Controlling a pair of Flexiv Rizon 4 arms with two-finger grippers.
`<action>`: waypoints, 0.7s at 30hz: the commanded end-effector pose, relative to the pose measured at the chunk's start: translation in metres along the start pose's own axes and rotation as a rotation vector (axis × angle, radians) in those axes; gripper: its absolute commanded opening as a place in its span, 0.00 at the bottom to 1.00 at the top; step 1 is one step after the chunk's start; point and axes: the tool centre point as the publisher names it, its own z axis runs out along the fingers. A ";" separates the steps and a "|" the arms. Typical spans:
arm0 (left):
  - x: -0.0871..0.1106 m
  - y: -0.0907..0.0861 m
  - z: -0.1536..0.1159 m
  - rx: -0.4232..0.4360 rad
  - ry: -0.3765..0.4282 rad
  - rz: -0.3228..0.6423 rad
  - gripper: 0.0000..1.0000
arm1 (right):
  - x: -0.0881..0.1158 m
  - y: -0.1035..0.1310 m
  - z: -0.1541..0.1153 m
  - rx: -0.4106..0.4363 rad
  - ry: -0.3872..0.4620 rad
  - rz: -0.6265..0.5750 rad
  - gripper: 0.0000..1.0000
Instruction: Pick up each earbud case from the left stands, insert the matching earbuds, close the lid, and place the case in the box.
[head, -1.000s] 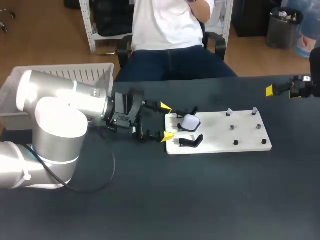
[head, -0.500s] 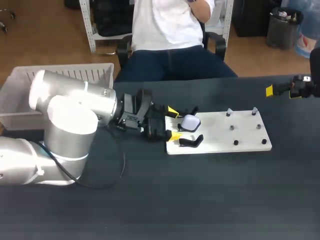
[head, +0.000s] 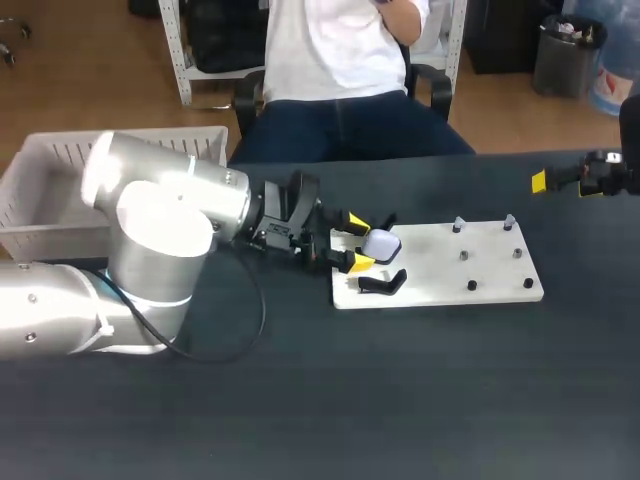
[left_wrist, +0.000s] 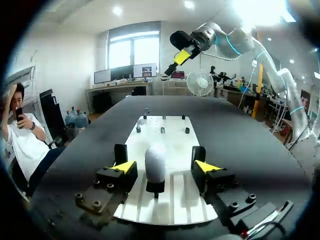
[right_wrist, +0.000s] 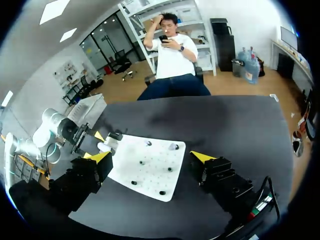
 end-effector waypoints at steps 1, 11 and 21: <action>0.001 0.008 0.006 0.024 0.011 -0.010 0.71 | 0.000 0.000 0.000 0.001 0.001 -0.001 1.00; 0.006 0.012 0.015 0.058 0.006 -0.025 0.69 | 0.000 0.000 0.000 0.001 0.001 -0.001 1.00; 0.006 0.017 0.024 0.076 -0.002 -0.029 0.62 | 0.000 0.000 0.000 0.001 0.001 -0.001 1.00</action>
